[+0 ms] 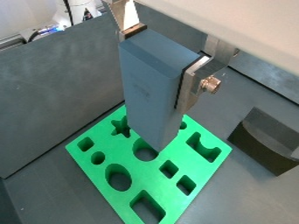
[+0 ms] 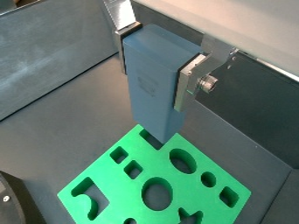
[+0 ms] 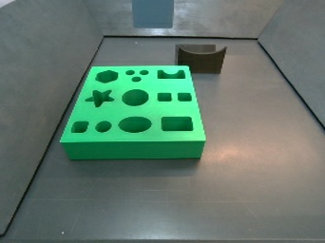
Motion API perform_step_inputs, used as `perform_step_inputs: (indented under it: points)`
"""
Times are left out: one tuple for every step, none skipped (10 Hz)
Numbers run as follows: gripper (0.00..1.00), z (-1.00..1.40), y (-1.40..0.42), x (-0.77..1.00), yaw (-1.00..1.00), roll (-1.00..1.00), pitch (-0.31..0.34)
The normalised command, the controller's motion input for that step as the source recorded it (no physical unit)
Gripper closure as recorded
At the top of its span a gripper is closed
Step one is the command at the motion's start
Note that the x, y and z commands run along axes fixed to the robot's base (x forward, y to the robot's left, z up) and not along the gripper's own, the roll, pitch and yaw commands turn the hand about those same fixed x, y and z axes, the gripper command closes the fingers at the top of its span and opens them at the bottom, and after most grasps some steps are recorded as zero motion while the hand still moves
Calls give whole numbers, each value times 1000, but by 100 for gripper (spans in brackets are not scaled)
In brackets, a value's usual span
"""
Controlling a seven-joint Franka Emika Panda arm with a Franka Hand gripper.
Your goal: Insert the rectangle object.
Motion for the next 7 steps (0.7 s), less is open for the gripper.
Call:
perform_step_inputs:
  points:
    - [100, -674, -320, 763, -66, 51, -4]
    - [100, -803, -194, 1000, 0, 0, -17]
    - [100, -840, -160, 1000, 0, 0, -30]
    - [100, -831, -151, 1000, 0, 0, -24]
    - [100, -791, -243, 1000, 0, 63, 0]
    - [100, -760, -437, 803, 0, 234, 23]
    - [100, -631, -520, 637, 40, 284, 83]
